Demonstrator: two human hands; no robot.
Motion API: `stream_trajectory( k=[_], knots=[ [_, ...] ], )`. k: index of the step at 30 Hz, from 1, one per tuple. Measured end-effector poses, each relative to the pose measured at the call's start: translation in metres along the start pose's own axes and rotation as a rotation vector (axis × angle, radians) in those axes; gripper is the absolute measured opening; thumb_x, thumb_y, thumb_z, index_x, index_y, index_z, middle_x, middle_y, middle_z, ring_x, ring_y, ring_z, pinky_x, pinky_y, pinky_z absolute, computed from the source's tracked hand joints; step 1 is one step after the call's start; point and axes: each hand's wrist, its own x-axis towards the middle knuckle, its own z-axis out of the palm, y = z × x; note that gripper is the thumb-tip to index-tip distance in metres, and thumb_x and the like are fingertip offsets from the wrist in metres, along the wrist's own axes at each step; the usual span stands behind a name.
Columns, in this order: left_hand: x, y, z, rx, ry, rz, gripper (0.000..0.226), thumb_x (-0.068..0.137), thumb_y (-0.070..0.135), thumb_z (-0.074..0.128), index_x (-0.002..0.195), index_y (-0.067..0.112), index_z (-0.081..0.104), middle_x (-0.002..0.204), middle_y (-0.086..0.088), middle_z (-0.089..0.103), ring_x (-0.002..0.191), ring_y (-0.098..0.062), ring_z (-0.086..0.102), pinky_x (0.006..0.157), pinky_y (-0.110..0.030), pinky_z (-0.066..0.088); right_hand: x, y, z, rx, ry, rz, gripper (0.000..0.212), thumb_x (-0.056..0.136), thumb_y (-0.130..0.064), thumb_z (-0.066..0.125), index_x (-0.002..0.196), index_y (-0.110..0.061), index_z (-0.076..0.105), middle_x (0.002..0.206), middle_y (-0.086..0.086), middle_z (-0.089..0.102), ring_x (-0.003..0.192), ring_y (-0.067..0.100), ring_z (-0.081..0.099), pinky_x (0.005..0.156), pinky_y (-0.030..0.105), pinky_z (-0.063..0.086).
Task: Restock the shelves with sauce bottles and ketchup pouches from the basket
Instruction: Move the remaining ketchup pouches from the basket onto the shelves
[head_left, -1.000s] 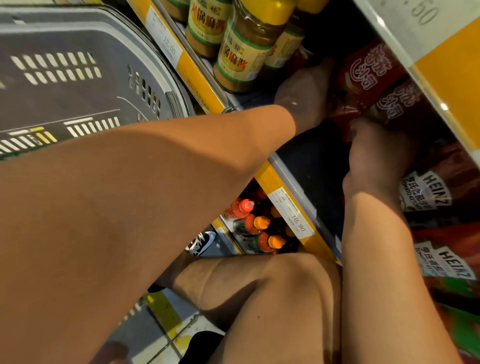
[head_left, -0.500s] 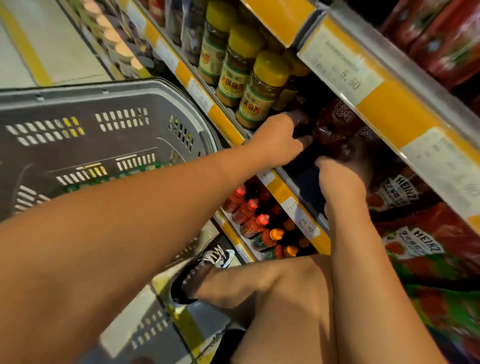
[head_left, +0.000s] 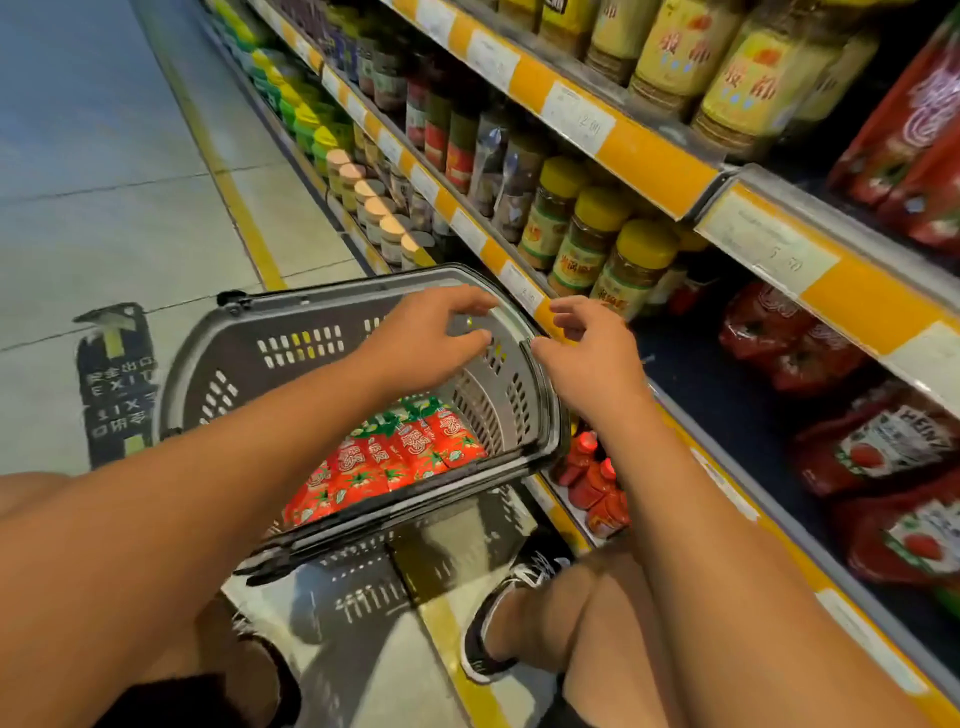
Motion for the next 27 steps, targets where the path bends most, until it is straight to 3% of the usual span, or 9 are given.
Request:
stream_trajectory(
  k=[3, 9, 12, 15, 18, 21, 23, 27],
  knots=[
    [-0.023, -0.033, -0.032, 0.041, 0.037, -0.104, 0.041, 0.097, 0.031, 0.068, 0.138, 0.027, 0.063, 0.133, 0.011, 0.067, 0.124, -0.004, 0.059, 0.108, -0.032, 0.046, 0.003, -0.021, 0.028, -0.028, -0.128, -0.045, 0.054, 0.090, -0.031, 0.074, 0.141, -0.027, 0.056, 0.135, 0.000, 0.061, 0.120, 0.021, 0.059, 0.092, 0.036, 0.049],
    [-0.064, -0.098, -0.051, 0.020, 0.111, -0.311, 0.041, 0.097, 0.034, 0.070, 0.136, 0.023, 0.064, 0.132, 0.004, 0.068, 0.122, -0.012, 0.061, 0.105, -0.033, 0.047, 0.006, -0.043, 0.085, -0.142, -0.307, -0.094, 0.065, 0.092, -0.036, 0.073, 0.150, -0.028, 0.046, 0.140, 0.003, 0.059, 0.115, 0.025, 0.061, 0.083, 0.032, 0.044],
    [-0.062, -0.112, -0.049, 0.003, 0.147, -0.342, 0.040, 0.096, 0.038, 0.070, 0.132, 0.023, 0.065, 0.129, 0.004, 0.069, 0.118, -0.014, 0.063, 0.103, -0.037, 0.051, 0.007, -0.042, 0.109, -0.195, -0.385, -0.073, 0.067, 0.092, -0.033, 0.072, 0.152, -0.028, 0.043, 0.133, 0.004, 0.061, 0.096, 0.020, 0.063, 0.073, 0.032, 0.047],
    [-0.059, -0.124, -0.046, 0.033, 0.145, -0.376, 0.040, 0.095, 0.042, 0.070, 0.130, 0.024, 0.065, 0.128, 0.003, 0.069, 0.118, -0.017, 0.063, 0.104, -0.042, 0.052, 0.013, -0.039, 0.126, -0.238, -0.449, -0.056, 0.061, 0.092, -0.029, 0.071, 0.147, -0.027, 0.045, 0.114, 0.000, 0.063, 0.075, 0.005, 0.055, 0.057, 0.026, 0.047],
    [-0.058, -0.141, -0.040, 0.065, 0.094, -0.444, 0.048, 0.095, 0.043, 0.069, 0.136, 0.020, 0.062, 0.133, -0.002, 0.066, 0.121, -0.021, 0.061, 0.104, -0.039, 0.050, 0.020, -0.032, 0.139, -0.293, -0.492, -0.031, 0.062, 0.092, -0.026, 0.070, 0.149, -0.024, 0.046, 0.107, 0.000, 0.059, 0.073, 0.001, 0.051, 0.061, 0.027, 0.046],
    [-0.056, -0.162, -0.036, 0.092, 0.051, -0.527, 0.051, 0.094, 0.044, 0.069, 0.137, 0.017, 0.061, 0.135, -0.004, 0.064, 0.120, -0.024, 0.061, 0.101, -0.038, 0.050, 0.025, -0.024, 0.150, -0.397, -0.577, 0.002, 0.057, 0.093, -0.026, 0.069, 0.145, -0.017, 0.049, 0.118, 0.006, 0.062, 0.086, 0.019, 0.063, 0.075, 0.039, 0.056],
    [-0.050, -0.176, -0.035, 0.081, 0.033, -0.590, 0.050, 0.094, 0.041, 0.069, 0.136, 0.015, 0.061, 0.134, -0.006, 0.064, 0.118, -0.025, 0.062, 0.099, -0.039, 0.051, 0.031, -0.018, 0.160, -0.468, -0.631, 0.025, 0.053, 0.093, -0.025, 0.070, 0.142, -0.014, 0.052, 0.130, 0.011, 0.063, 0.097, 0.028, 0.066, 0.078, 0.038, 0.055],
    [-0.023, -0.198, -0.032, 0.015, 0.067, -0.689, 0.031, 0.092, 0.034, 0.069, 0.118, 0.016, 0.067, 0.115, -0.007, 0.068, 0.102, -0.026, 0.064, 0.091, -0.040, 0.055, 0.047, -0.005, 0.189, -0.513, -0.654, 0.040, 0.038, 0.092, -0.021, 0.069, 0.127, -0.011, 0.060, 0.121, 0.013, 0.067, 0.095, 0.029, 0.065, 0.079, 0.038, 0.056]
  ],
)
